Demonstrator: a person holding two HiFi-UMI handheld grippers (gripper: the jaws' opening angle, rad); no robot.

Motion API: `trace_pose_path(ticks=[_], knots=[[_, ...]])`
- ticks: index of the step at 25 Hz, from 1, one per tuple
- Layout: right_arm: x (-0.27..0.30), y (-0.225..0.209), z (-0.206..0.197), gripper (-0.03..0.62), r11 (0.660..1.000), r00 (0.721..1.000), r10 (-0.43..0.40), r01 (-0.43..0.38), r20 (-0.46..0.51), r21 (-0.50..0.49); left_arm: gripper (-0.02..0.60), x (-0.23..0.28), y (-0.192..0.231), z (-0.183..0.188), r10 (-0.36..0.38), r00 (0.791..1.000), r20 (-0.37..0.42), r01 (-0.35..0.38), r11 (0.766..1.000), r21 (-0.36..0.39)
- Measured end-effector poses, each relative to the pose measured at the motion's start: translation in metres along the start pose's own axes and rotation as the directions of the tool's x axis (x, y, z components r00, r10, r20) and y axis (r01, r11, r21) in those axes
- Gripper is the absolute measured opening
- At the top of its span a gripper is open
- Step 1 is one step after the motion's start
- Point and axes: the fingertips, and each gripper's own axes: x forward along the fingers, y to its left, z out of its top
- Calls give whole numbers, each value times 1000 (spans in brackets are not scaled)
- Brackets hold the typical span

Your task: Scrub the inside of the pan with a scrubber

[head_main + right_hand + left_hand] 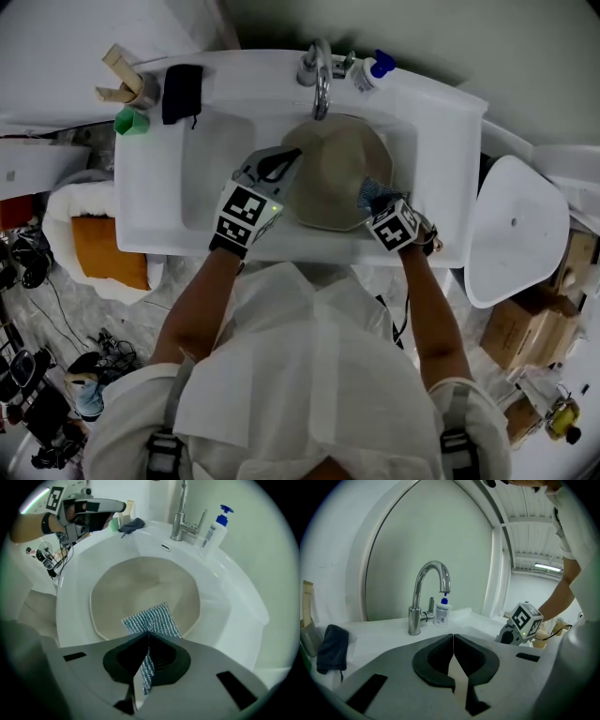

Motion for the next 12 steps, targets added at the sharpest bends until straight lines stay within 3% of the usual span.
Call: trace_pose_path(ticks=[12], knots=[[7,-69,24,14,980,982,-163,150,95,133,17,7,3,-1,4,1000,-25,-4,1000,3]])
